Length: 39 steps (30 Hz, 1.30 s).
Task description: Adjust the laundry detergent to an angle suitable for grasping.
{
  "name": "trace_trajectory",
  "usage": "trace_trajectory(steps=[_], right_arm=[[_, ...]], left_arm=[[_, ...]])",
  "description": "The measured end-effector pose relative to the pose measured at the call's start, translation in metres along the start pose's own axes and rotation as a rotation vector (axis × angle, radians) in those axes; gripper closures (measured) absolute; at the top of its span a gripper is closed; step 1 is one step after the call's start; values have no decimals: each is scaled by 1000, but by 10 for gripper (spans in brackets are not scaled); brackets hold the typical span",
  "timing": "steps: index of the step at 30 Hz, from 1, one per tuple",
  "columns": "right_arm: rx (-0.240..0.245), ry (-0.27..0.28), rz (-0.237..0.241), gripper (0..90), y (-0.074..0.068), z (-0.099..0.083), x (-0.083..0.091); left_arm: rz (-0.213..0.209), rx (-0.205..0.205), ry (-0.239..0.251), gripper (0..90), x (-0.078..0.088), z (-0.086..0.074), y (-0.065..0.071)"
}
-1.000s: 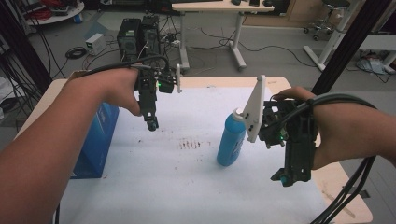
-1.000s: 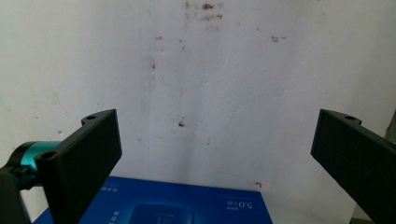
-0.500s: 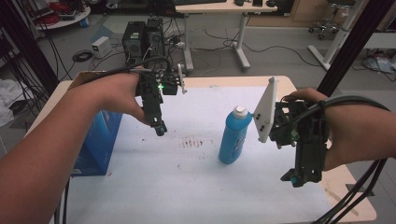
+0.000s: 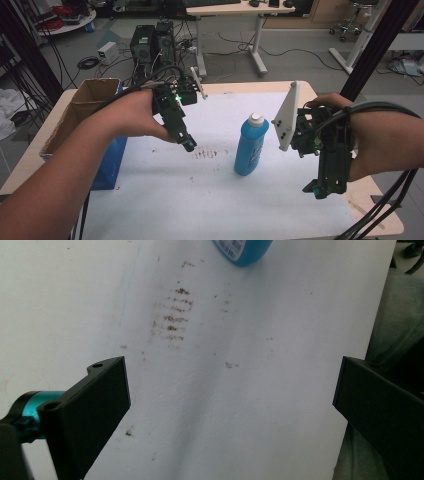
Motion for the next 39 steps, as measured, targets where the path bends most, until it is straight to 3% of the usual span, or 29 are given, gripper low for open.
trace_trajectory(steps=[5,9,13,16,22,25,30,39], right_arm=[[-9,-1,-4,29,-2,-3,2],[-8,4,-7,29,-3,-4,4],[-10,9,-10,29,-4,-4,5],[-11,11,-12,29,-5,-5,5],[-13,13,-12,29,-5,-6,5],[-16,13,-10,29,-7,-7,5],[-16,15,-12,29,-8,-8,6],[-29,14,-12,29,-10,-15,8]], left_arm=[[12,6,27,17,-6,4,8],[21,69,96,17,-11,9,16],[65,129,179,17,-11,14,17],[62,174,206,17,-13,18,20],[62,175,241,17,-22,27,33],[79,211,285,17,-28,37,38],[89,228,319,17,-36,49,42],[134,225,332,17,-51,68,47]])
Point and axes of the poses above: each handheld gripper's, and its own axes: x roughly backward along the jaws, z roughly out of its top, y roughly to its right, the point moved 5 cm from there along -x, roughly forward along the jaws, and after that the axes turned 10 degrees about y, right-handed, at the moved point
